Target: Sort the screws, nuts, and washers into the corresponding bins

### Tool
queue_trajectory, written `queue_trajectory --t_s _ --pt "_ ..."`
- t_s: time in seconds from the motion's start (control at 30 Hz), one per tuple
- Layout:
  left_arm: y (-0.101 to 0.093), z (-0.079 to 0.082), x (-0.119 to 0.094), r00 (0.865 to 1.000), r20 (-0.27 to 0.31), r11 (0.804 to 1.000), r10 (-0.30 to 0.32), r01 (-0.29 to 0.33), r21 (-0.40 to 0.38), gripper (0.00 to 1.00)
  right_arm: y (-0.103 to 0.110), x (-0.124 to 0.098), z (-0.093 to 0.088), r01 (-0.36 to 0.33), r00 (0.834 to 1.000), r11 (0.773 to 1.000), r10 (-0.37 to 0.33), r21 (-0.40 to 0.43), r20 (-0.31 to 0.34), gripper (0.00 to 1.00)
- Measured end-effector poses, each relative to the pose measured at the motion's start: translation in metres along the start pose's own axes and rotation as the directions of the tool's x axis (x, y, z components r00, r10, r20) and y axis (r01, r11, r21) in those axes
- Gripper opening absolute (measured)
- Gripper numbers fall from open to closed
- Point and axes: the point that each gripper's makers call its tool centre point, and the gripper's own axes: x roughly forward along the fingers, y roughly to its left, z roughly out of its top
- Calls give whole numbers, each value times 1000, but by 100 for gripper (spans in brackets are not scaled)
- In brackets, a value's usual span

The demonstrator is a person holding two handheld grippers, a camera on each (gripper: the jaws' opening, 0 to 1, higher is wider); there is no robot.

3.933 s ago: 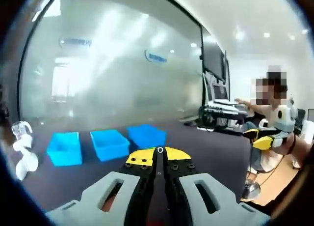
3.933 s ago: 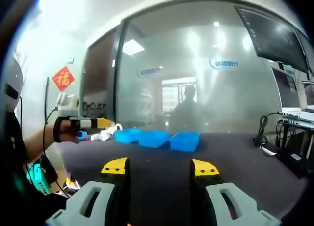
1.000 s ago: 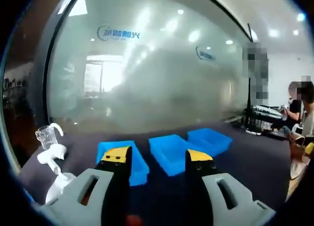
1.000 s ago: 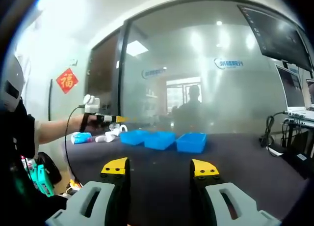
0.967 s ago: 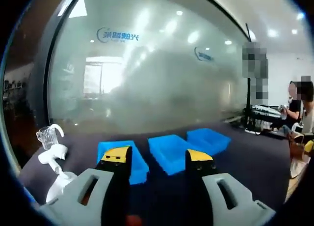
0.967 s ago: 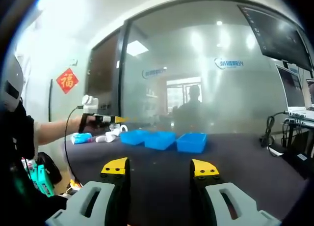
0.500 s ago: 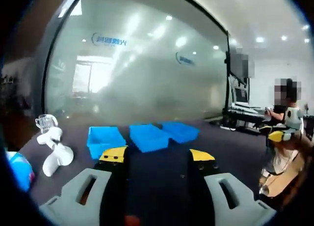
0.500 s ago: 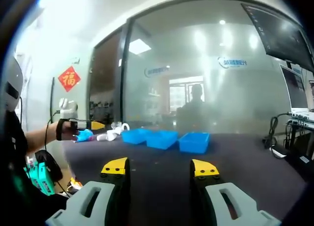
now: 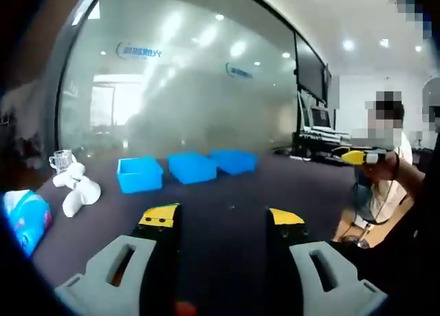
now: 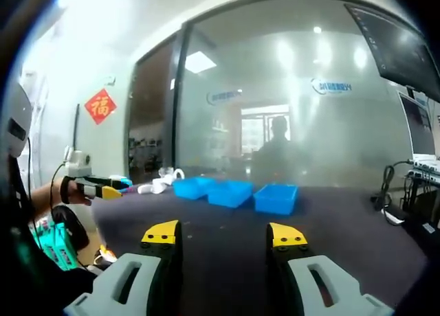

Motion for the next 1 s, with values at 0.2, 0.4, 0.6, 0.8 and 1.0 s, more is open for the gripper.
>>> queue_trajectory --t_s 0.2,0.4,0.6,0.8,1.0 --pt "-3 -5 -13 1000 -14 1000 0 1 15 46 3 5 0 -12 1000 1000 12 -8 -6 45" --pt "-6 -9 -16 1000 -24 1000 -6 6 27 46 9 8 -2 -31 999 999 31 -20 -17 45" --pt "-14 -14 -18 997 -56 997 -44 47 55 46 9 11 -4 -56 998 998 54 -40 -44 45" --pt "-23 -15 -19 993 -73 994 -95 98 46 46 11 14 -5 -123 990 991 120 -44 -76 45" --pt "-26 -15 -21 990 -83 992 -114 119 53 46 12 20 -10 -201 971 978 191 -62 -147 45"
